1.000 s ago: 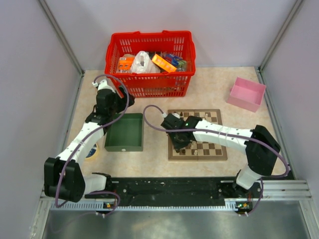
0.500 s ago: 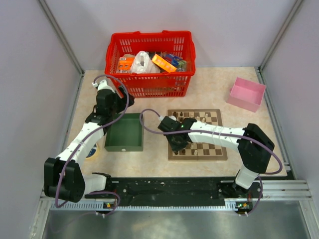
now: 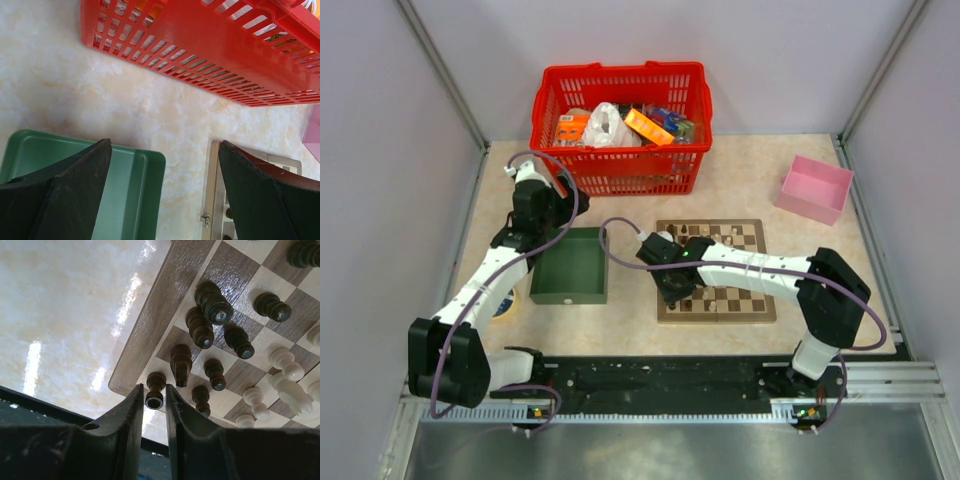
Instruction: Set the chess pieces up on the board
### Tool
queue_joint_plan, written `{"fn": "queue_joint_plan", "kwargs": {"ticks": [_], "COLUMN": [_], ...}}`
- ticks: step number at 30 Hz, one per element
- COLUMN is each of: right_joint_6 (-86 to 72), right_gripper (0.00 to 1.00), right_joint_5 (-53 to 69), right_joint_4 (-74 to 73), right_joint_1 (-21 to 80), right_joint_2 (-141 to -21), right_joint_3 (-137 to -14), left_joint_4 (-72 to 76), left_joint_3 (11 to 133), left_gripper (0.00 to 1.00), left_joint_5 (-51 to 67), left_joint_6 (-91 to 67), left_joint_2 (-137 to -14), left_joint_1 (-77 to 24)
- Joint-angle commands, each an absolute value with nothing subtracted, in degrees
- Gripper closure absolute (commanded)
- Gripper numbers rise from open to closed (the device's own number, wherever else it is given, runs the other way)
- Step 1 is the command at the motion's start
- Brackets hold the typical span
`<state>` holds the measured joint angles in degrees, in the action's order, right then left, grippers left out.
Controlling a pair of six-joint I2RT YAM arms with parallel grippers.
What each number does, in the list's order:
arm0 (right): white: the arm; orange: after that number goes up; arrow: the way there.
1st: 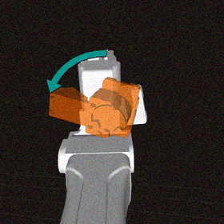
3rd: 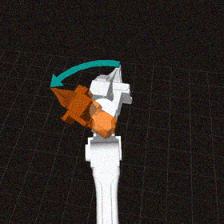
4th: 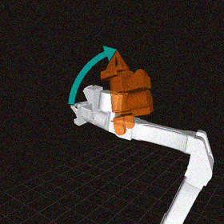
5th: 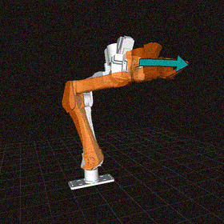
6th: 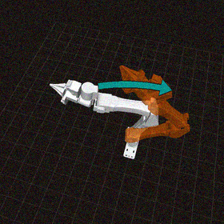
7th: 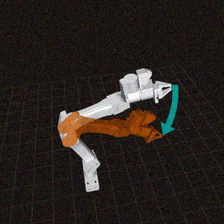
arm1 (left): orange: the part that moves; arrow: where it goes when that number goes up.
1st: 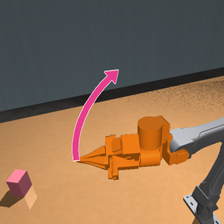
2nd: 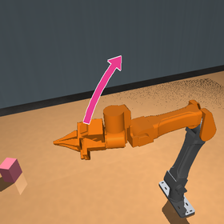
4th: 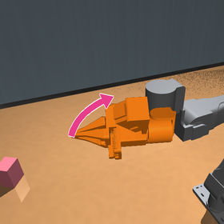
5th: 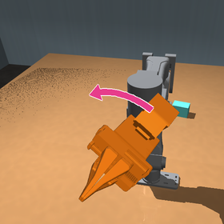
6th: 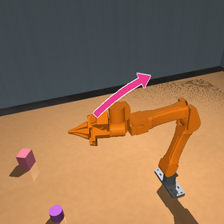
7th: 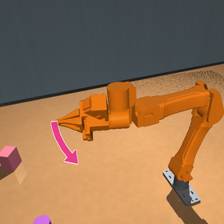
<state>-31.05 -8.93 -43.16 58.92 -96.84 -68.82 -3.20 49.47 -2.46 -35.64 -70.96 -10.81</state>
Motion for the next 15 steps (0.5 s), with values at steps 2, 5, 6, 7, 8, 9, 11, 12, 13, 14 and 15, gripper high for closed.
{"fn": "queue_joint_plan", "kwargs": {"ticks": [2, 5, 6, 7, 8, 9, 11, 12, 13, 14, 15], "right_joint_6": [-30.50, -30.50, -30.50, -30.50, -30.50, -30.50, -30.15, -29.62, -29.10, -28.83, -28.48], "right_gripper": [0.76, 0.75, 0.75, 0.75, 0.75, 0.74, 0.71, 0.68, 0.66, 0.64, 0.63], "right_joint_5": [-9.32, -9.41, -9.32, -9.40, -9.67, -10.45, -11.51, -12.12, -12.65, -13.87, -15.02], "right_joint_4": [-41.48, -41.57, -41.57, -41.57, -42.01, -42.88, -43.85, -44.12, -44.47, -44.82, -45.17], "right_joint_1": [59.94, 59.85, 59.85, 59.85, 59.85, 59.94, 59.94, 59.85, 59.77, 59.68, 59.50], "right_joint_2": [-96.15, -95.80, -95.63, -95.54, -95.19, -94.84, -93.26, -92.21, -90.98, -89.49, -88.43], "right_joint_3": [-70.40, -70.49, -70.49, -70.58, -70.92, -71.71, -73.12, -74.00, -74.79, -75.58, -76.19], "left_joint_4": [-1.58, -1.58, -1.58, -1.58, -1.50, -1.49, -1.67, -1.76, -1.84, -1.93, -2.11], "left_joint_3": [49.22, 49.31, 49.22, 49.22, 49.22, 49.13, 49.22, 49.22, 49.48, 49.83, 50.09], "left_gripper": [0.07, 0.07, 0.07, 0.07, 0.07, 0.07, 0.07, 0.07, 0.07, 0.07, 0.07], "left_joint_5": [-3.08, -2.99, -2.99, -2.99, -3.08, -3.16, -3.43, -3.51, -3.60, -3.60, -3.69], "left_joint_6": [-35.16, -35.24, -35.24, -35.24, -35.24, -35.24, -35.07, -35.16, -35.07, -34.98, -34.89], "left_joint_2": [-69.17, -69.17, -69.17, -69.17, -69.17, -69.08, -68.91, -68.82, -68.73, -68.73, -68.73], "left_joint_1": [-10.46, -10.46, -10.46, -10.46, -10.46, -10.46, -10.46, -10.46, -10.46, -10.46, -10.46]}}
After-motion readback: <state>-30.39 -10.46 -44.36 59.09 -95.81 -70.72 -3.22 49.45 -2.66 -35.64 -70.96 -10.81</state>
